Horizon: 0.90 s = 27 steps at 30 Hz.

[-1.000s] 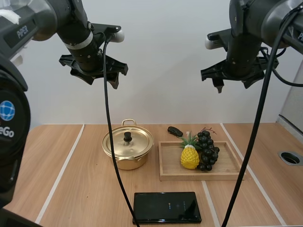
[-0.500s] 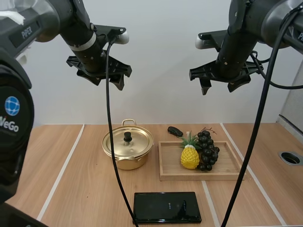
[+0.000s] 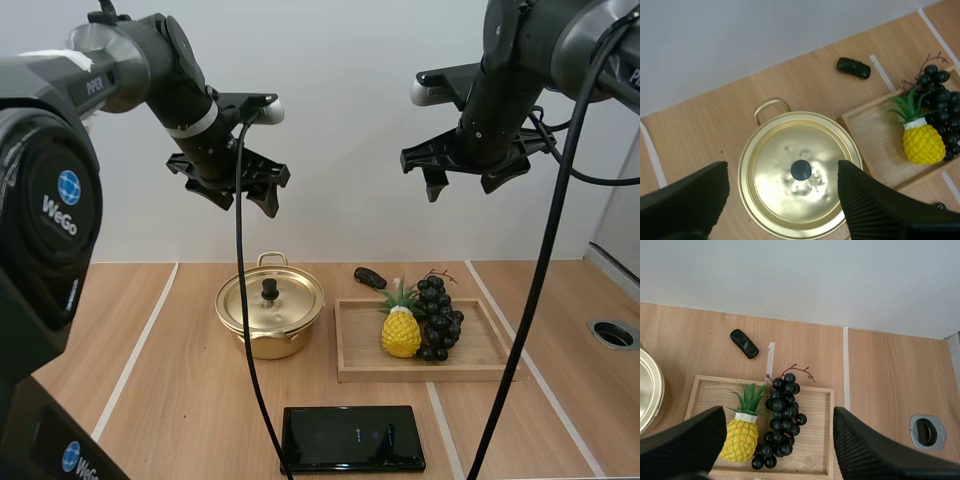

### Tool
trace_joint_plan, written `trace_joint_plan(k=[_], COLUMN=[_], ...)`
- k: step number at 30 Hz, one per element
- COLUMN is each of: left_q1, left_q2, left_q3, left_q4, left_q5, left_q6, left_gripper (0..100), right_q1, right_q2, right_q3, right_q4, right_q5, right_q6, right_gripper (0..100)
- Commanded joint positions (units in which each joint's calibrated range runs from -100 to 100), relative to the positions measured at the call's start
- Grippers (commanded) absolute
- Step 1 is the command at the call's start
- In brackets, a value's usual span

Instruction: Open the pot, put the grape inside, and close it

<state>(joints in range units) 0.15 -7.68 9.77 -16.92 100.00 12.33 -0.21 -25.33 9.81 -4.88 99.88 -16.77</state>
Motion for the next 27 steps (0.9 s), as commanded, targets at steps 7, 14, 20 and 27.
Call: trace_joint_plan(k=[7,14,20,27], left_q1=[-0.07,-0.15,-0.17,-0.17], left_q2=[0.74,0.74,2.13,4.83], left_q3=[10.1,14.13,14.75,14.75], left_q4=[-2.49,-2.49,-2.62,-6.93], left_q5=[-1.7,-11.93,-15.3,-16.14], left_q6=[6.24,8.66,9.78,11.4], left_gripper=[100,100,100,100], right_q1=[0.0,0.0,0.0,0.0], right_q2=[-0.55,-0.55,-0.55,-0.55], right_q3=[0.19,0.19,0.19,0.19], right_q4=[-0.35,-0.34,-0.23,-0.13], right_q5=[0.12,0.12,0.12,0.12], right_q6=[-0.42,-0.42,-0.42,-0.42], right_gripper=[100,100,100,100])
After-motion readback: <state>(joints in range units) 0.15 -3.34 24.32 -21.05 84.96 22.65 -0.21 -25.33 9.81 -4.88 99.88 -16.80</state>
